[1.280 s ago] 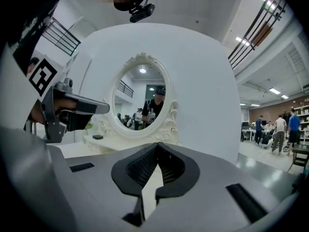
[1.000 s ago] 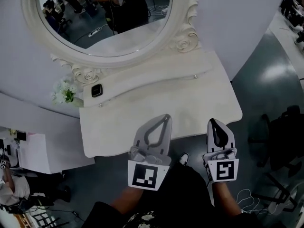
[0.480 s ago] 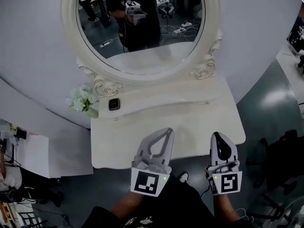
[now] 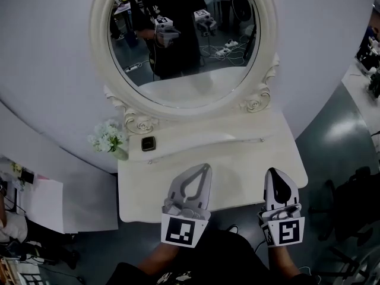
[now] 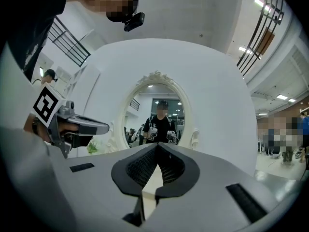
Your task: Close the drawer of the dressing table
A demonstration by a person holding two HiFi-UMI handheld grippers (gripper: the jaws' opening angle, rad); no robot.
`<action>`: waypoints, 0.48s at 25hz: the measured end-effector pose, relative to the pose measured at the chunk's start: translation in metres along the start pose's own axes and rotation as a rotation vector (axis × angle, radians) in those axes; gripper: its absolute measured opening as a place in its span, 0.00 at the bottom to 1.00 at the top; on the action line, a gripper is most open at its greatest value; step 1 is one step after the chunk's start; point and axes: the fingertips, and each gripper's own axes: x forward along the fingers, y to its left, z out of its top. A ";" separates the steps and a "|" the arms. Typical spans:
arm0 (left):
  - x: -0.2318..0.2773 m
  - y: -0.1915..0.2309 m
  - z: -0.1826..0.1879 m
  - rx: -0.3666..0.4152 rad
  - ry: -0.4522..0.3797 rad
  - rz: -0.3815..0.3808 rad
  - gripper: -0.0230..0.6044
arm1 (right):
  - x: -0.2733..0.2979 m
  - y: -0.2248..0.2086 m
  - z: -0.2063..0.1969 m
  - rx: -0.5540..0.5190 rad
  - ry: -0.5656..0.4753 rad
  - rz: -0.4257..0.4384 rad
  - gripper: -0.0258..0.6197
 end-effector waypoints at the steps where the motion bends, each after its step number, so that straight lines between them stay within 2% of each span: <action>1: 0.000 0.002 0.001 0.001 -0.004 0.000 0.04 | 0.000 0.000 0.000 -0.005 -0.005 -0.004 0.04; 7: 0.002 0.004 0.005 0.015 -0.020 -0.005 0.04 | 0.005 0.006 0.000 -0.020 0.009 -0.006 0.04; 12: 0.002 0.002 0.005 0.014 -0.018 -0.001 0.04 | 0.007 0.009 0.002 -0.016 -0.021 0.012 0.04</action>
